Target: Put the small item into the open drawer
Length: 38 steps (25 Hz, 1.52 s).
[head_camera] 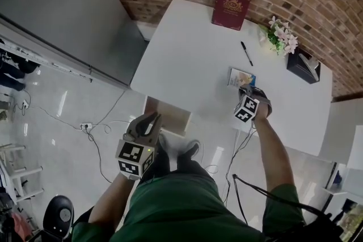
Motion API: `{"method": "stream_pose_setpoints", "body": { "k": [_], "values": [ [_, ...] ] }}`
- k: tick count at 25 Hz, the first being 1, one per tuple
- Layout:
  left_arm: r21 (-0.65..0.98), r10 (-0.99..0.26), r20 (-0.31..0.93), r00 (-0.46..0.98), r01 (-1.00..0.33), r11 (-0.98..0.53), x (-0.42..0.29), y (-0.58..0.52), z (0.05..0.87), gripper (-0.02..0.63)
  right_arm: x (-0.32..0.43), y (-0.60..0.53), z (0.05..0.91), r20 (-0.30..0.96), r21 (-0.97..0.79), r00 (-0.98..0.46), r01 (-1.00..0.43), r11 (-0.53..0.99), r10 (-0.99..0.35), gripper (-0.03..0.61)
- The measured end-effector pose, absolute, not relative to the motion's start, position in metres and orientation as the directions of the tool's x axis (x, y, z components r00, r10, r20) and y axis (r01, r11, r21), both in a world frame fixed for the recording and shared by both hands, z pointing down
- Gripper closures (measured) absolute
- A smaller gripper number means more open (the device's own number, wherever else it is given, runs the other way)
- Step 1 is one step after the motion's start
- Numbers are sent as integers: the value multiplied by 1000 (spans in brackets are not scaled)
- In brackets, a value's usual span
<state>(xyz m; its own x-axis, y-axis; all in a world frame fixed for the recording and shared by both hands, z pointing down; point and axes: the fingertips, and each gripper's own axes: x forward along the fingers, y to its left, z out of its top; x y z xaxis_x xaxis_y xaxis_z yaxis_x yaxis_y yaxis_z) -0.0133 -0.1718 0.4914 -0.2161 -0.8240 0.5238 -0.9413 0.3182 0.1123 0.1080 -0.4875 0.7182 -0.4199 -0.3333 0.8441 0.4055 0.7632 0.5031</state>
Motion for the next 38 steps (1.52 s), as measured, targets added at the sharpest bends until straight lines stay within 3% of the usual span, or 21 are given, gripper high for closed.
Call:
{"method": "stream_pose_setpoints", "body": {
  "k": [10,25,38],
  "values": [
    [114,-821,527,-217,-940,322,-8,-160,494,578,86,-455,677,788,487,-554,296,822,-268,552],
    [213,-855,482,-193,-920,328,-52,-115,507,578,31,-332,598,712,222,-702,196,955,-21,552],
    [266,-842,494,-217,-885,383,-119,-20,533,578,-26,-189,582,743,131,-652,359,924,148,554]
  ]
}}
